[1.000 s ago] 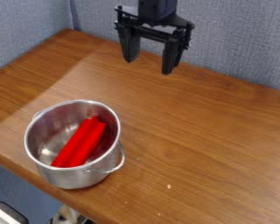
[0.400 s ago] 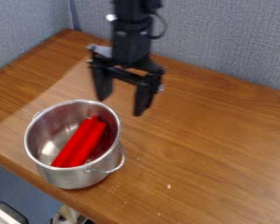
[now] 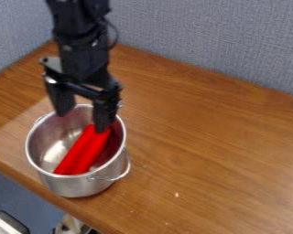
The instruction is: Move the red object from the metal pot to the table
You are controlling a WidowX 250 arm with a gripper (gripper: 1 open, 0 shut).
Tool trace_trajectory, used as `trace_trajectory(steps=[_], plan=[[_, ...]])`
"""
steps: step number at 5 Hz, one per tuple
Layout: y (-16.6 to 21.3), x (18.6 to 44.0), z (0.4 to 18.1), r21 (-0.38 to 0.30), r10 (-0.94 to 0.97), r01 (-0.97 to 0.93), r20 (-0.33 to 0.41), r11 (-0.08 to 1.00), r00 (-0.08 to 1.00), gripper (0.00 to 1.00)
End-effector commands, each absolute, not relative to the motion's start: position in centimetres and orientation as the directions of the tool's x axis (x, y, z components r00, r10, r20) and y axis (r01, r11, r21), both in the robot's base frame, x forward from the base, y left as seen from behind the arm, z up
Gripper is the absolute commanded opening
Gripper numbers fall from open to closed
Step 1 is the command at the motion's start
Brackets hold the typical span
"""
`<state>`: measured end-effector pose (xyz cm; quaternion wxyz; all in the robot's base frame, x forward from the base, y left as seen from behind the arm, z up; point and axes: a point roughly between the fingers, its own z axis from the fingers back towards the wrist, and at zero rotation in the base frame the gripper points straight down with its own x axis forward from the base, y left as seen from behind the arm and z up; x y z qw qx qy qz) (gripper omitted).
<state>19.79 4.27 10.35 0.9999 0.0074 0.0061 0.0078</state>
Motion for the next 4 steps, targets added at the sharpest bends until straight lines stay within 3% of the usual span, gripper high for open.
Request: trace_trajectory(steps=[1,4], plan=[[5.1,19.3,9.8,0.015,0.027,-0.027,0.014,1.0,1.0,1.0],[5.1,19.0,7.2,0.012,0.054,-0.054,0.022,0.998,0.998,1.0]])
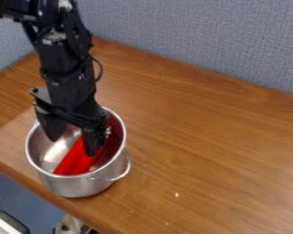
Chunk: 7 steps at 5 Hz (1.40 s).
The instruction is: Move the red object from the metal pot to the table
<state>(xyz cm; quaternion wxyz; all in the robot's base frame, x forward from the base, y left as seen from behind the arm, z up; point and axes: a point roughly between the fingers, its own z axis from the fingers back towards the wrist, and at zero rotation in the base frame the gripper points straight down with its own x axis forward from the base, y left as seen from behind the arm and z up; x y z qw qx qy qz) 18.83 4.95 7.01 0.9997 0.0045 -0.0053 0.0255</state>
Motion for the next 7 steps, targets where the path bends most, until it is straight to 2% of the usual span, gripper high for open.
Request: trace_trajectory(steps=[1,7], plan=[[5.05,19.09,6.94,0.009,0.07,-0.07,0.023,0.998,0.997,1.0],[5.12,19.32,6.67,0.024,0.143,-0.144,0.045,0.989,0.989,1.0]])
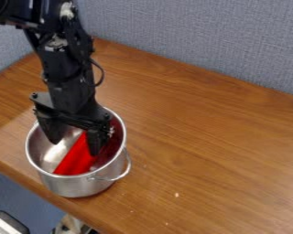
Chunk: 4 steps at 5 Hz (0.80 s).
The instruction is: Move the red object from the metal pot to the table
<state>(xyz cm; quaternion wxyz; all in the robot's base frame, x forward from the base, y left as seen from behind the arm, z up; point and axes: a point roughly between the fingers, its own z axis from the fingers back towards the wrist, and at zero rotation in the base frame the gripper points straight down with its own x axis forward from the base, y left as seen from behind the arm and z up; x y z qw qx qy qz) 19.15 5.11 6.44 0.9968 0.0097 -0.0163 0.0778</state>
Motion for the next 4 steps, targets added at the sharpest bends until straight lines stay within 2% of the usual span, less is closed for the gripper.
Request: trace_trajectory(steps=[1,3,4], plan=[[5.11,19.33,6.64,0.027,0.148,-0.149,0.046,0.988,0.988,1.0],[5.05,19.35,6.67,0.031,0.153,-0.154,0.046,0.988,0.987,1.0],[5.26,19.41,5.8,0.042,0.162,-0.163,0.022,0.986,0.987,1.0]])
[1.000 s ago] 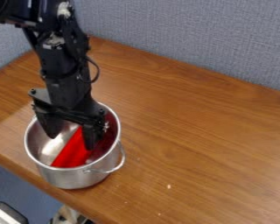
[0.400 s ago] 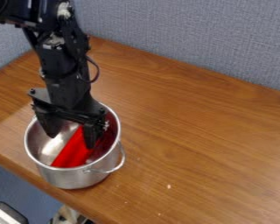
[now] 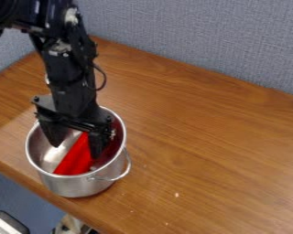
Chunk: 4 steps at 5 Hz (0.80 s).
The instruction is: Move the red object from the metal pot to the table
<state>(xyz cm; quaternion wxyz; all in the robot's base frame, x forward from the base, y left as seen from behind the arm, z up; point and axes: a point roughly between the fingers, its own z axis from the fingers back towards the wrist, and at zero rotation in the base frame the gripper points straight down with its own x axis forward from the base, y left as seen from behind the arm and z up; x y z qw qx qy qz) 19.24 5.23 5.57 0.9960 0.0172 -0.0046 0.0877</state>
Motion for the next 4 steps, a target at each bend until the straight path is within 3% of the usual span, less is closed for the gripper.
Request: trace_trajectory(steps=[1,2,4], plan=[[5.31,19.52,4.95,0.05,0.167,-0.167,-0.002,0.985,0.986,1.0],[5.33,19.61,4.36,0.05,0.171,-0.17,-0.016,0.984,0.985,0.0],[5.21,19.6,4.55,0.05,0.171,-0.17,-0.02,0.984,0.985,0.0]])
